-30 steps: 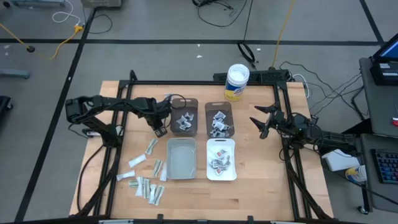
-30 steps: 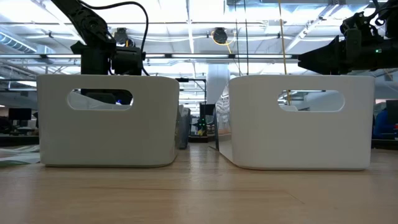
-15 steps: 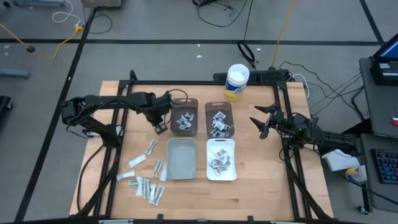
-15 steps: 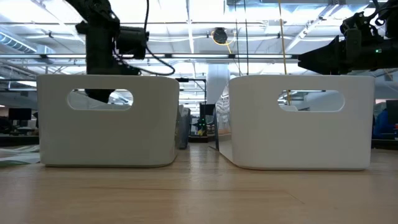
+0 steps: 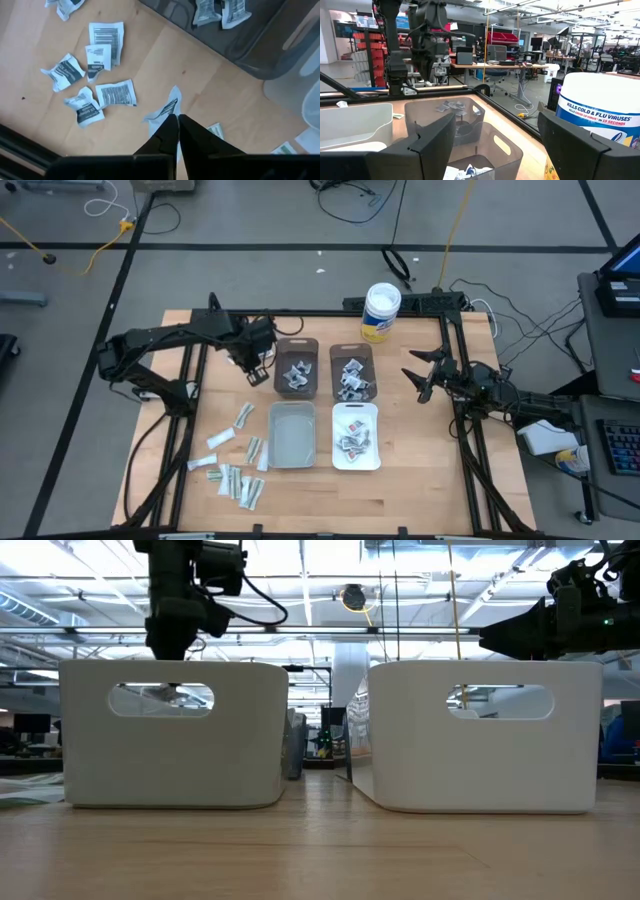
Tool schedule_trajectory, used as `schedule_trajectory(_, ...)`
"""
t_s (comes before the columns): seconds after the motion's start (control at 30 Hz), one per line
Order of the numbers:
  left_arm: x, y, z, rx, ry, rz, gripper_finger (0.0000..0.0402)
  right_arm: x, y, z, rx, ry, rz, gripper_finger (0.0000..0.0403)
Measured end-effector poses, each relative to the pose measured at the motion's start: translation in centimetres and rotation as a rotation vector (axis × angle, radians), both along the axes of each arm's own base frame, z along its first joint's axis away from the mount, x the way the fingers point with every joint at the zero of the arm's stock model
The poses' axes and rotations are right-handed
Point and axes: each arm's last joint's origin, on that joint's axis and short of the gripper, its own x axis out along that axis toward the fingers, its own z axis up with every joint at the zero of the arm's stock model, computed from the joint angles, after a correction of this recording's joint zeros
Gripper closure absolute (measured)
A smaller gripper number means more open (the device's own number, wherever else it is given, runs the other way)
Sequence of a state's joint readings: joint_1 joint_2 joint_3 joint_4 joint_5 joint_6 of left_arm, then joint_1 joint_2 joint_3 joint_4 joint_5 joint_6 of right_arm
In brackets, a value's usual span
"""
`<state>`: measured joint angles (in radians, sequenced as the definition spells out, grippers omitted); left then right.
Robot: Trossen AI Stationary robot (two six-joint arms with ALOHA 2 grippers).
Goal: Pick & Place First Aid Supplies
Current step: Put the gray pad into the left black bin
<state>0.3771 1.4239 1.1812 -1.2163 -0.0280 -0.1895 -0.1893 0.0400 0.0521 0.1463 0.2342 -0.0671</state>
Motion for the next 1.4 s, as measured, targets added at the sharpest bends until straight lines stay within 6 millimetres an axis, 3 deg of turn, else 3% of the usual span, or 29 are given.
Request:
schedule_trajectory(0.17,1.2,0.5,0.0,-0.006,0.022,-0.022,0.0397,0.0,0.0,0.0,0.000,0.000,0.000,0.0124)
schedule_trajectory(0.37,3.6,1.5,0.3,-0.011,0.033,-0.021,0.0383,0.0,0.0,0.0,0.000,0.000,0.000,0.0124)
schedule_trajectory(0.67,7.7,4.5,1.0,-0.014,0.035,0.032,0.0389,0.0,0.0,0.0,0.000,0.000,0.000,0.0124)
schedule_trajectory(0.97,10.0,6.7,1.4,-0.007,0.019,0.066,0.0397,0.0,0.0,0.0,0.000,0.000,0.000,0.0124)
schedule_trajectory(1.07,10.5,6.9,0.6,-0.014,0.031,0.065,0.0393,0.0,0.0,0.0,0.000,0.000,0.000,0.0124)
schedule_trajectory(1.2,11.0,7.1,-2.0,-0.048,0.106,0.065,0.0380,0.0,0.0,0.0,0.000,0.000,0.000,0.0124)
schedule_trajectory(1.4,11.7,7.4,-4.1,-0.053,0.111,0.060,0.0395,0.0,0.0,0.0,0.000,0.000,0.000,0.0124)
